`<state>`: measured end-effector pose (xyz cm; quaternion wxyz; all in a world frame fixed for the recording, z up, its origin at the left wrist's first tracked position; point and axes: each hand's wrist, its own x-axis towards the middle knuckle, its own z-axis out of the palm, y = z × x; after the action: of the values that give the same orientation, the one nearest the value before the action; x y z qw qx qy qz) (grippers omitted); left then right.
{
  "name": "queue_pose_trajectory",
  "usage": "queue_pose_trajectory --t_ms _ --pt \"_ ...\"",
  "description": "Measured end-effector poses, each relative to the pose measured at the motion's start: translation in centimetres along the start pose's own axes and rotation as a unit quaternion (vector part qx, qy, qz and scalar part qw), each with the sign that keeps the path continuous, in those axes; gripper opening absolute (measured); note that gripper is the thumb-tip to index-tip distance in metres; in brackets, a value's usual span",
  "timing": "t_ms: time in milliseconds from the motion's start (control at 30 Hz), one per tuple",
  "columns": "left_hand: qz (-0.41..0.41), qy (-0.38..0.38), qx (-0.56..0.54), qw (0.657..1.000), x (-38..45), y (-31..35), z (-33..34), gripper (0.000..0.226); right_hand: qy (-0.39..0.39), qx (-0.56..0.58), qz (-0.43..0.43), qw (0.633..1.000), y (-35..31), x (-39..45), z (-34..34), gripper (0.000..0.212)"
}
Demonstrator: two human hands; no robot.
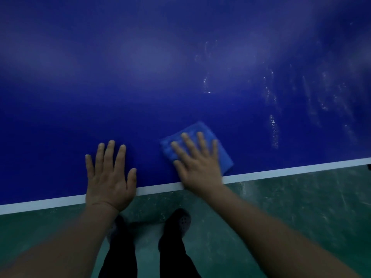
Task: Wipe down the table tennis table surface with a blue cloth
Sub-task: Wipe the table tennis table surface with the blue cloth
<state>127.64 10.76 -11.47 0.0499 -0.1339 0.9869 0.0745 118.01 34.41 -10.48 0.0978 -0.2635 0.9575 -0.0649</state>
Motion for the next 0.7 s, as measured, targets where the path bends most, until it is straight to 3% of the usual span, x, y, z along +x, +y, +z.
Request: queue_pose_trajectory --t_ms 67,133,233,267,333,367,433,500,567,633,700 --pt "-0.001 -0.005 0.001 1.0 0.0 0.0 0.0 0.072 0.017 -0.013 0.143 0.989 6.5 -0.7 -1.1 0.06" --pt "0.002 -0.007 0.001 1.0 0.0 0.1 0.0 0.072 -0.007 0.003 0.3 0.954 12.4 -1.2 -2.7 0.062" --pt "0.001 -0.013 0.007 1.0 0.0 0.0 0.0 0.073 0.027 0.051 0.433 0.9 14.0 0.0 -3.8 0.058" --pt "-0.001 -0.013 0.008 1.0 0.0 0.0 0.0 0.073 0.034 0.054 0.445 0.893 12.4 0.9 -3.7 0.058" --pt "-0.003 -0.013 0.004 1.0 0.0 0.0 -0.1 0.074 0.028 0.04 0.382 0.923 7.4 2.7 -2.7 0.057" --pt "-0.004 -0.012 0.002 1.0 0.0 0.1 -0.1 0.074 0.023 0.026 0.299 0.954 4.6 3.1 -2.1 0.057" --pt "-0.006 -0.007 0.0 1.0 0.1 0.1 -0.1 0.074 -0.01 -0.002 0.054 0.998 0.1 2.9 -0.9 0.056" --pt "-0.004 -0.005 -0.001 1.0 0.1 0.1 0.0 0.074 -0.026 -0.029 -0.107 0.993 0.9 3.2 -0.8 0.055" --pt "-0.005 -0.006 0.0 1.0 0.1 0.0 0.0 0.073 -0.004 -0.036 -0.056 0.998 5.1 5.4 -1.6 0.057" --pt "0.0 -0.007 0.007 1.0 0.1 0.0 0.0 0.073 -0.001 -0.029 0.118 0.993 10.0 7.7 -3.1 0.059" --pt "0.003 -0.009 0.006 1.0 0.1 0.2 0.0 0.072 -0.002 0.018 0.261 0.965 12.7 8.8 -4.4 0.058"
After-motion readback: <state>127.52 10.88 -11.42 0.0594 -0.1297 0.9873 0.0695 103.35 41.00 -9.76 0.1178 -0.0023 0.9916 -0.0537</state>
